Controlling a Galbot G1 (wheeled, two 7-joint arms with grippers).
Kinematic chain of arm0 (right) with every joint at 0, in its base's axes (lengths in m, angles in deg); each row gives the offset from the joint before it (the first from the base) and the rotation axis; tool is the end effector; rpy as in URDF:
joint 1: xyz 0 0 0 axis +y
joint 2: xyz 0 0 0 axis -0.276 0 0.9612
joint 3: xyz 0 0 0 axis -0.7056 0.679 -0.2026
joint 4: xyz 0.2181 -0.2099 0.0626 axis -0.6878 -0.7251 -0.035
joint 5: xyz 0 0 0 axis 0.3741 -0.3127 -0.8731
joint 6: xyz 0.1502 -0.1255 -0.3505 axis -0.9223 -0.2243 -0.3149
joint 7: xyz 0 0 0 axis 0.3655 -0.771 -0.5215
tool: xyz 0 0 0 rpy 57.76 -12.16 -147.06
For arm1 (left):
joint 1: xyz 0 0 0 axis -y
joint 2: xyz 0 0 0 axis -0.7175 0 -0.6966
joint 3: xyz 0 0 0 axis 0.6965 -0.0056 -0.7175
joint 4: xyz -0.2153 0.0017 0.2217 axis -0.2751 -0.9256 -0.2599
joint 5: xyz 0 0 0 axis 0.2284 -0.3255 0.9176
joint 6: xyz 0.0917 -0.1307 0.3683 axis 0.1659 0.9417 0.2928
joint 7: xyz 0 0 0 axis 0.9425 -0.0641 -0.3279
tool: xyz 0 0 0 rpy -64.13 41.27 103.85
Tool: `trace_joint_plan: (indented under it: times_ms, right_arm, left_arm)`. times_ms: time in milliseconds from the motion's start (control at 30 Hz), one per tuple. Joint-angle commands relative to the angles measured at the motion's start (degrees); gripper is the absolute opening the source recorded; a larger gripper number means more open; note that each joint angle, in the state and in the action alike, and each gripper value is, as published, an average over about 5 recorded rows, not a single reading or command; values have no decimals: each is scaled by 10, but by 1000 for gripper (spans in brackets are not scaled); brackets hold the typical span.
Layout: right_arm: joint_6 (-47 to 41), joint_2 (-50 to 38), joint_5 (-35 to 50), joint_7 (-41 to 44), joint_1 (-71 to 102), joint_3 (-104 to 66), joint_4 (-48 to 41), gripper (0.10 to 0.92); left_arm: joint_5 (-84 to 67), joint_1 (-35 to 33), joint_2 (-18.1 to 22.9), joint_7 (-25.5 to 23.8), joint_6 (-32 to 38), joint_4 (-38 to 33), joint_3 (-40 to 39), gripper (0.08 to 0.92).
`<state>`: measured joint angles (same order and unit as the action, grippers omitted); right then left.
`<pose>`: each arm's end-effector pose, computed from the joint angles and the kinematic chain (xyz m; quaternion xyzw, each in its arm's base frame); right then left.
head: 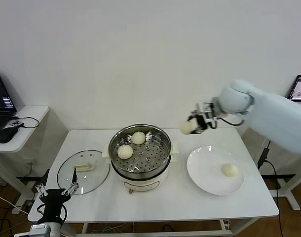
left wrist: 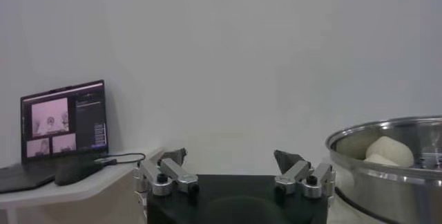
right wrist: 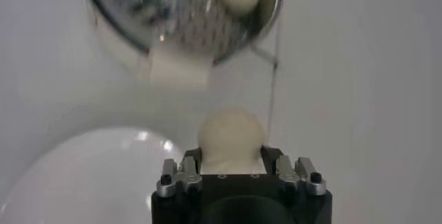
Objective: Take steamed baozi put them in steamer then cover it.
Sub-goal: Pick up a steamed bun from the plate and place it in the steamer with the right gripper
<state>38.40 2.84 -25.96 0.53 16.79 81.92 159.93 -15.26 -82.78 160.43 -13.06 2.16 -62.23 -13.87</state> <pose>0.5085 0.0972 -0.0132 0.5317 -0.5490 0.6223 0.1691 0.2167 0.0776 -0.2658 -0.0863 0.9911 0.0992 0.0197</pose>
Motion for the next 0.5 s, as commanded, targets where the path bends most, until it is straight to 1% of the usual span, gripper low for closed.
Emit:
trace_joint_plan:
  times_ms: [33,333,500]
  right_arm:
    - [78,142,21,-29,-42,94,8,560]
    - [207,197,-102,-31,18,118,-48,560]
    - [251,205,-144,-29,33,124,-60,560]
  left_arm:
    - [1,-1,1,0,0,-2,3,823]
    - [0,0,9,2,0,-11,7,823]
    - [0,0,12,3,2,-9,8,823]
